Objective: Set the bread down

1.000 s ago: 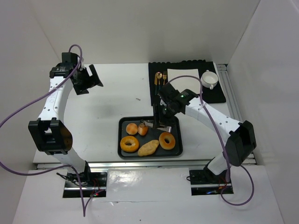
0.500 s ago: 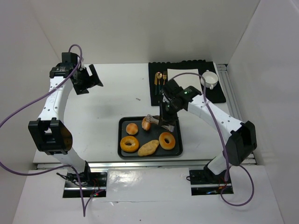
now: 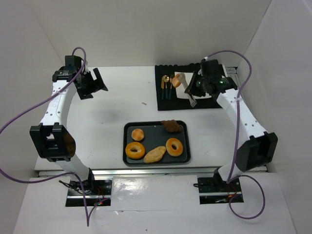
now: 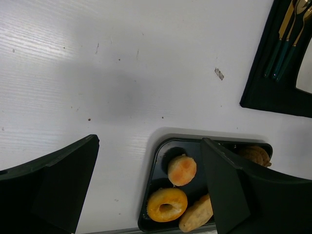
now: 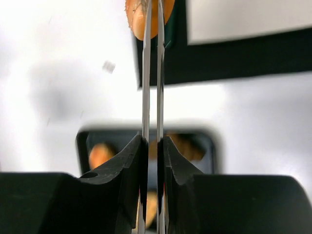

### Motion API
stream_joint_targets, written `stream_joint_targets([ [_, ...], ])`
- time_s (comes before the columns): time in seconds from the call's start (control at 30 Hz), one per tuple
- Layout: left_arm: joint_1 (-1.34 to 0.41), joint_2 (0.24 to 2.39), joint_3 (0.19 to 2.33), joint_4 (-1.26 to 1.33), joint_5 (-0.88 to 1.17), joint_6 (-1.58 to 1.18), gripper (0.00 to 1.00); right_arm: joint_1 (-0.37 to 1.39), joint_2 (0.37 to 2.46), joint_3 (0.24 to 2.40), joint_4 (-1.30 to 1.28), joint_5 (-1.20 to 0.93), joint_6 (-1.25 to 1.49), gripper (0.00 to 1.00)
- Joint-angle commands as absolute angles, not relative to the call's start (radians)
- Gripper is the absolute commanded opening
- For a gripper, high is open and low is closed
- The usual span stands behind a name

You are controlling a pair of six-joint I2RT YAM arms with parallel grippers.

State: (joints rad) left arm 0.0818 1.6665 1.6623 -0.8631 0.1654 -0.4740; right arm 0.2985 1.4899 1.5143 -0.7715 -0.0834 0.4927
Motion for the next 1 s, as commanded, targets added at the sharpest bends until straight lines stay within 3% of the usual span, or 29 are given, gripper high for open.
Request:
stream_joint_targets([
  [0.0, 0.086, 1.654, 1.667, -0.847, 0.183, -0.472, 0.98, 0.241, 1.587, 1.574, -0.542, 0.029, 0.491, 0.12],
  [0.37, 0.086, 1.674, 1.696, -0.856, 0.183, -0.454, 0.98, 0.129, 1.871, 1.608, -0.371, 0.101, 0.417, 0.20],
  [0.47, 0.086, 1.674, 1.697, -0.865, 0.173, -0.454, 0.98, 0.120, 1.893, 1.620, -0.397, 0.101, 0.417, 0.31],
  [0.57, 0.086, 1.674, 1.697, -0.865, 0.173, -0.454, 0.98, 0.120, 1.875, 1.611, -0.397, 0.101, 0.417, 0.51],
  [0.97, 0.086, 1.663, 1.697, -0.874, 0.164, -0.445, 0.98, 0.208, 1.626, 1.511, -0.388, 0.187, 0.417, 0.54],
])
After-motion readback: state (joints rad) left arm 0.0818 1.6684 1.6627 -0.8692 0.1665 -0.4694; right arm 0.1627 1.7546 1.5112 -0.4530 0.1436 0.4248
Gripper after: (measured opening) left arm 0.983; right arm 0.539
